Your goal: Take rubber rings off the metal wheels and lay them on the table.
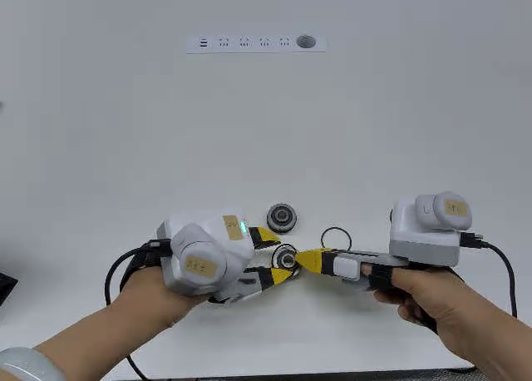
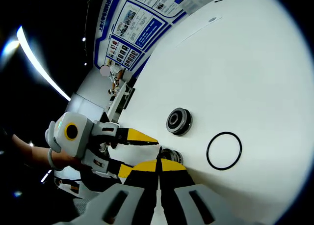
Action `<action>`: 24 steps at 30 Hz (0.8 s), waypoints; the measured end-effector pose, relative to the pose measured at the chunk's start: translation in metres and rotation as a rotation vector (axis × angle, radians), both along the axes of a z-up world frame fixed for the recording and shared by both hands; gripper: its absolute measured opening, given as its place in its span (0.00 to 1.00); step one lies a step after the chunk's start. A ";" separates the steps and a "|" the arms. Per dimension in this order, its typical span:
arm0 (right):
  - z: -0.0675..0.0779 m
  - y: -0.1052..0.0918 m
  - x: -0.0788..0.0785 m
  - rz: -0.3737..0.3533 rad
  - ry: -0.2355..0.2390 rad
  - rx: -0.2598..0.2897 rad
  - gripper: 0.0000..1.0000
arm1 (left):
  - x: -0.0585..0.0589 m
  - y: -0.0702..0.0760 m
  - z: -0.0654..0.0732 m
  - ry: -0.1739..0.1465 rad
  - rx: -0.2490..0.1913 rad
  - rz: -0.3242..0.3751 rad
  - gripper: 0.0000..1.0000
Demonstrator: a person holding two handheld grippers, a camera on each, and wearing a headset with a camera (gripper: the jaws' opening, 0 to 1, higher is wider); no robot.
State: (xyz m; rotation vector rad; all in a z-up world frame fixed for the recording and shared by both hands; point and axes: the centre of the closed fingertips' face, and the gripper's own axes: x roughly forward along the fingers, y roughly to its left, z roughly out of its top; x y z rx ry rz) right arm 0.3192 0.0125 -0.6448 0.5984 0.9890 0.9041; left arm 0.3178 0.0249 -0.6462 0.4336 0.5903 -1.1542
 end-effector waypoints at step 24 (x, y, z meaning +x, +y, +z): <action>0.026 0.006 -0.009 -0.008 -0.013 0.079 0.02 | -0.001 0.018 -0.007 -0.002 0.018 0.035 0.49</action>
